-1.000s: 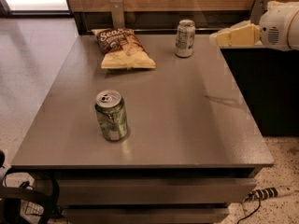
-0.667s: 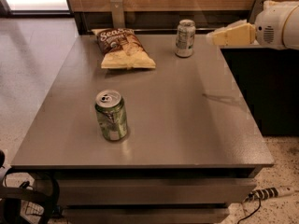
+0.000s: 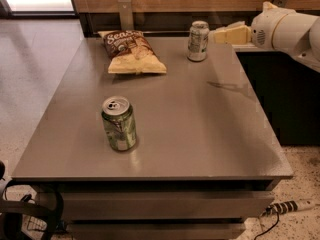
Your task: Move 7up can near green can
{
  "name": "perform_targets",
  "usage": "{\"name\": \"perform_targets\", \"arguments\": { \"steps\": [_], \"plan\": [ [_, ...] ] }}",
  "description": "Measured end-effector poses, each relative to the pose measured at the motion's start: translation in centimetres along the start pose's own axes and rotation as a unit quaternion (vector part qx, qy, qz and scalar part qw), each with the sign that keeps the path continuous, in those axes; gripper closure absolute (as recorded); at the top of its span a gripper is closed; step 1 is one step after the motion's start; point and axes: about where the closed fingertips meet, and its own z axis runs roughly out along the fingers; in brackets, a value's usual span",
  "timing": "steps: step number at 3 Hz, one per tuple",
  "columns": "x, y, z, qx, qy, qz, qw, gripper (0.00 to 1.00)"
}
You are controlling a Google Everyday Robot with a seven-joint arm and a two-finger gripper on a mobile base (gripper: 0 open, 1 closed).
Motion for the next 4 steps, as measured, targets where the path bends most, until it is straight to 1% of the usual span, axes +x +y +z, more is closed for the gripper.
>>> {"name": "perform_targets", "arguments": {
  "steps": [1,2,3,4],
  "plan": [
    [1.0,-0.7,3.5,-0.009,-0.021,0.012,0.9997,0.00],
    [2.3,-0.6,7.1,-0.035,-0.032,0.038,0.9982,0.00],
    [3.0,-0.1,9.0,-0.053,-0.033,0.052,0.9967,0.00],
    [4.3,1.1,10.8,-0.070,-0.040,0.074,0.9940,0.00]
  ]
}}
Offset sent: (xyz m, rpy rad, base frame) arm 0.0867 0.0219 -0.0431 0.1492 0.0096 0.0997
